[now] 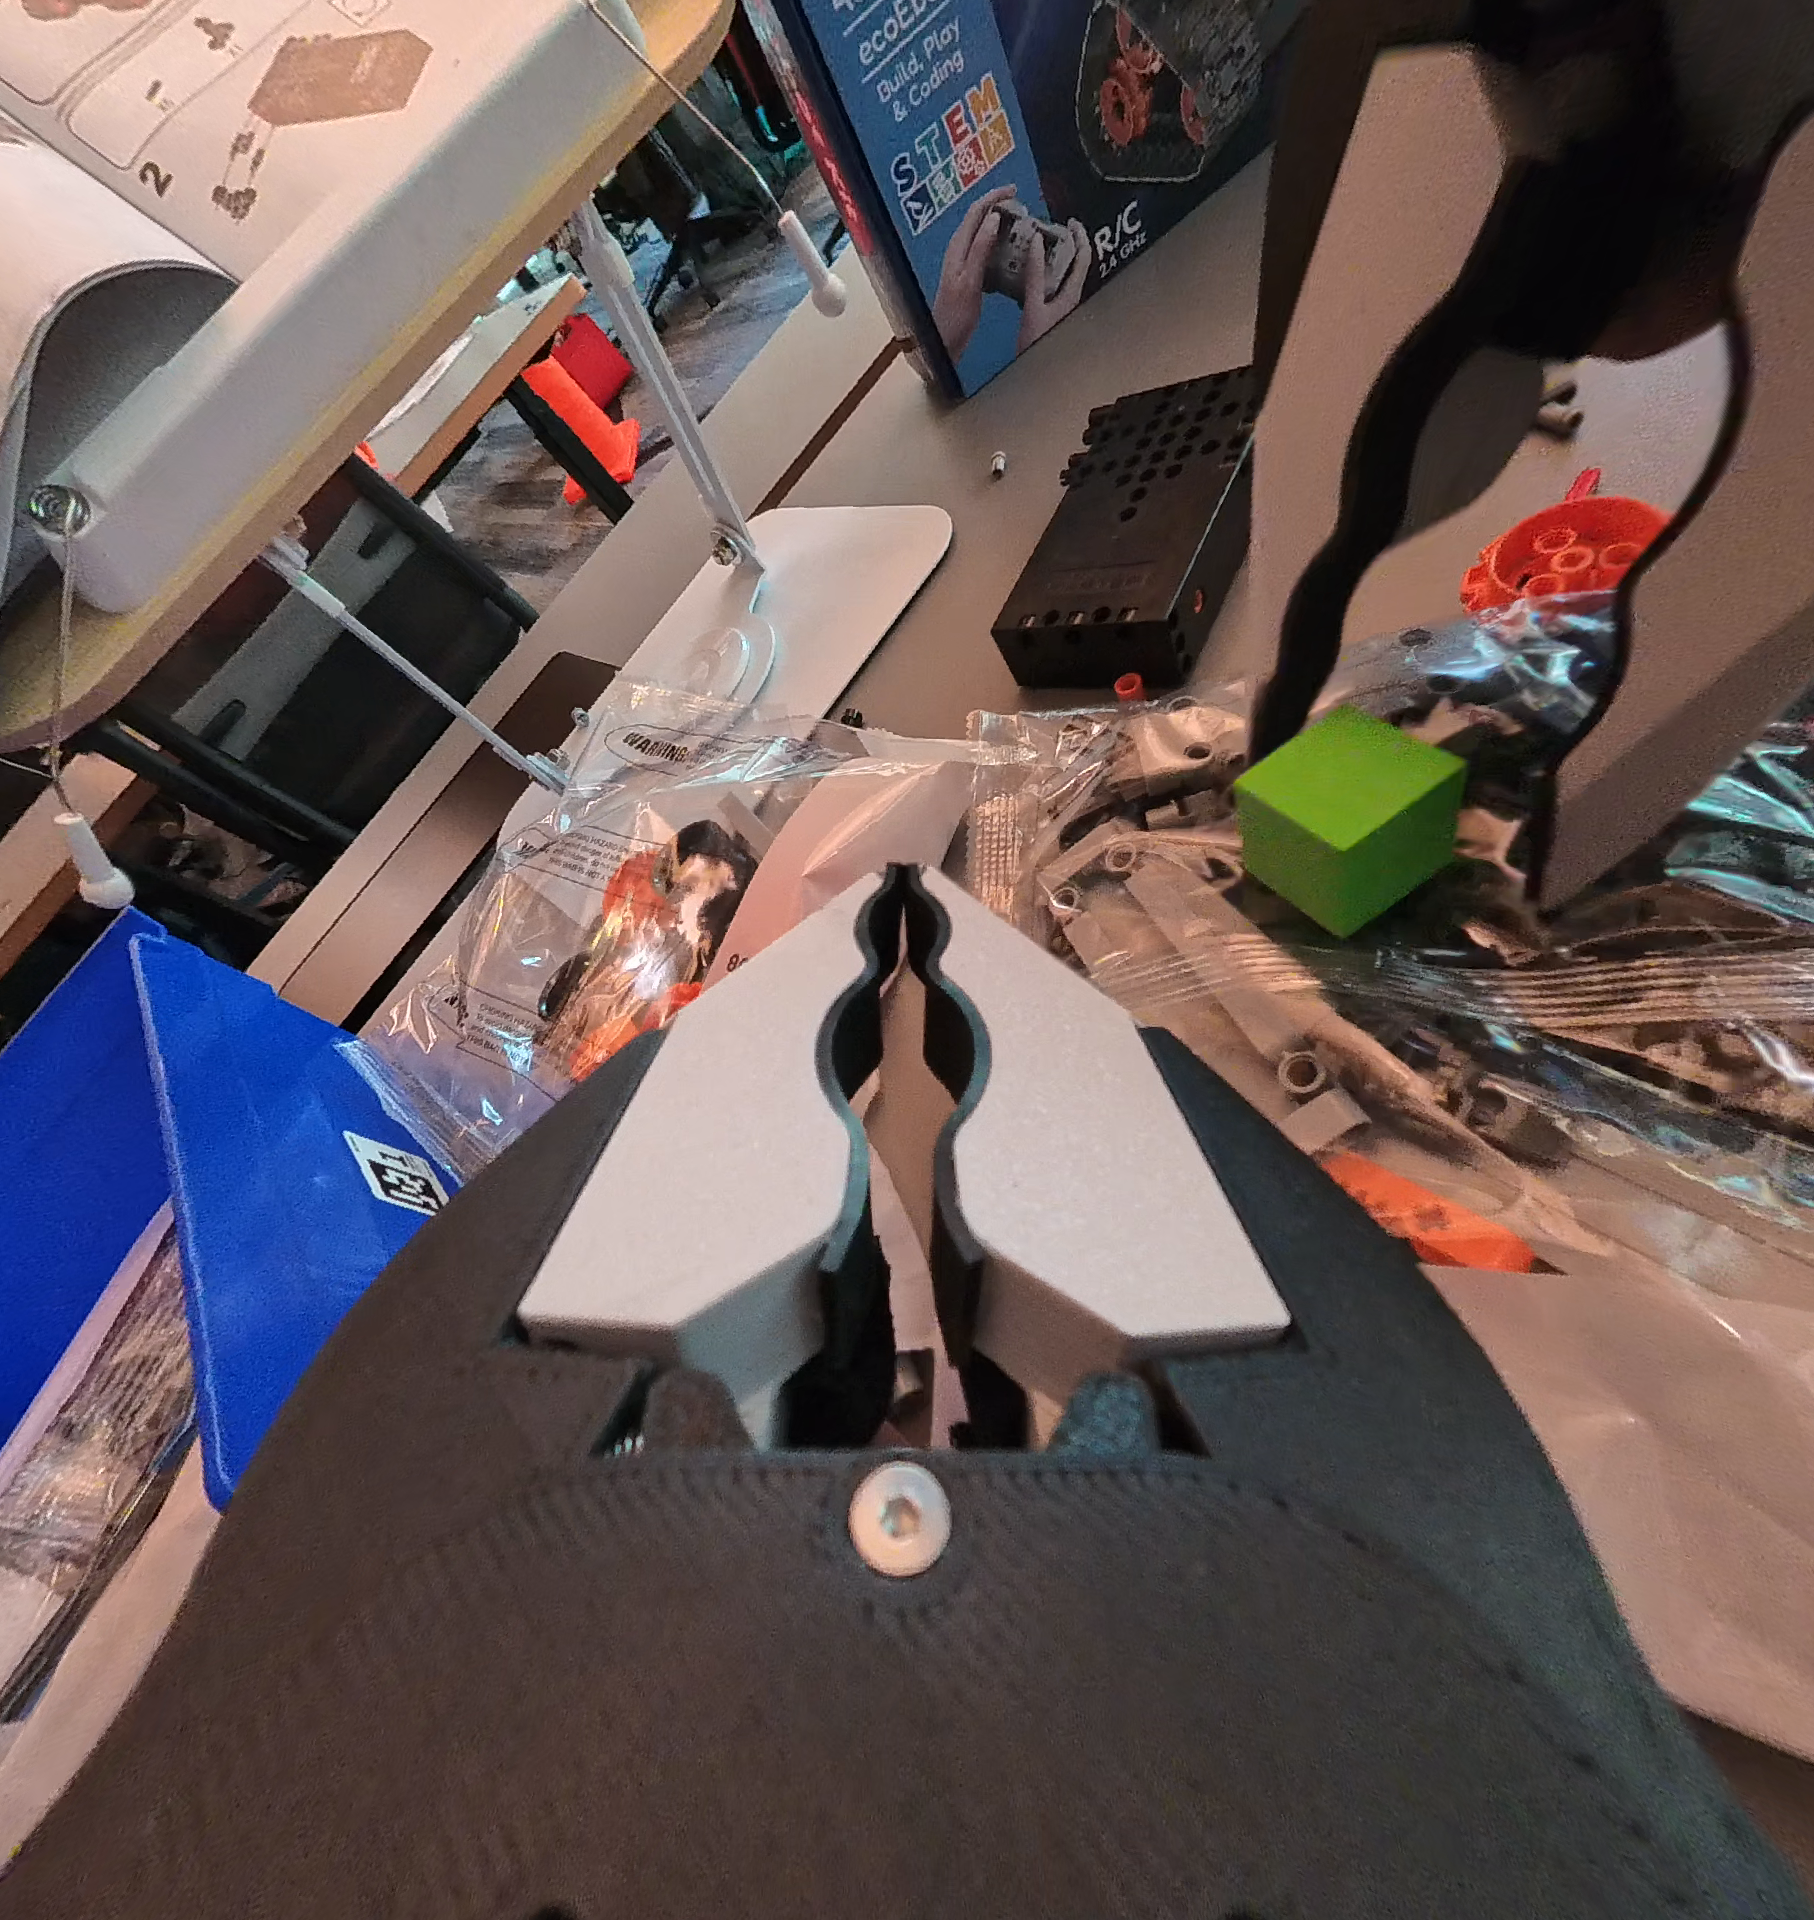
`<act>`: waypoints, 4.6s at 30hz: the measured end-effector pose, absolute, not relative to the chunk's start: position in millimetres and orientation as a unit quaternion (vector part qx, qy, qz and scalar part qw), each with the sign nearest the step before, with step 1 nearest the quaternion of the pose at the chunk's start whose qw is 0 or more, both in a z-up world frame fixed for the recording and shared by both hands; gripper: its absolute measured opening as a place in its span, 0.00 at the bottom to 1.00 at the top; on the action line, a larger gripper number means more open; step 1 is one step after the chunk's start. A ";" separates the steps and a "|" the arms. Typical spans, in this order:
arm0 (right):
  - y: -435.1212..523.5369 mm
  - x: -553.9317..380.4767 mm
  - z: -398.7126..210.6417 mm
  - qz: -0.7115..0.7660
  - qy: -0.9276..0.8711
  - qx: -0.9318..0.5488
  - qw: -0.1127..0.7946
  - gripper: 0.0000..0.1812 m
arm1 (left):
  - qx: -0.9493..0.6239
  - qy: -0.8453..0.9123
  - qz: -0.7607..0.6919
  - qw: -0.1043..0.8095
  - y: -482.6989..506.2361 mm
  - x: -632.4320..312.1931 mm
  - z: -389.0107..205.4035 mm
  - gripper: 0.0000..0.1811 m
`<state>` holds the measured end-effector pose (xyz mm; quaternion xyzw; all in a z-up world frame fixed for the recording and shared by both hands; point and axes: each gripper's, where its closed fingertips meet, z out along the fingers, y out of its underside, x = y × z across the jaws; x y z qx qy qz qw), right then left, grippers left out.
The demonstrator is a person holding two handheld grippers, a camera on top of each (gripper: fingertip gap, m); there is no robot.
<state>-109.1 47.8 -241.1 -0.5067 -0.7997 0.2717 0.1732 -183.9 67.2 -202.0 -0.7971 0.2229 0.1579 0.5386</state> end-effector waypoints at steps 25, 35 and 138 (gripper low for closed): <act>153.8 47.5 -260.8 0.182 -0.749 -0.615 0.167 0.14 | -0.792 0.216 0.127 0.557 63.8 -178.4 -192.5 0.00; 103.9 -14.4 -193.5 0.258 -0.763 -0.544 0.235 0.14 | -0.796 0.293 0.073 0.524 55.6 -144.9 -209.1 0.00; 39.0 -113.6 -189.1 0.294 -0.793 -0.483 0.229 0.15 | -0.812 0.282 0.012 0.511 41.1 -146.0 -211.7 0.07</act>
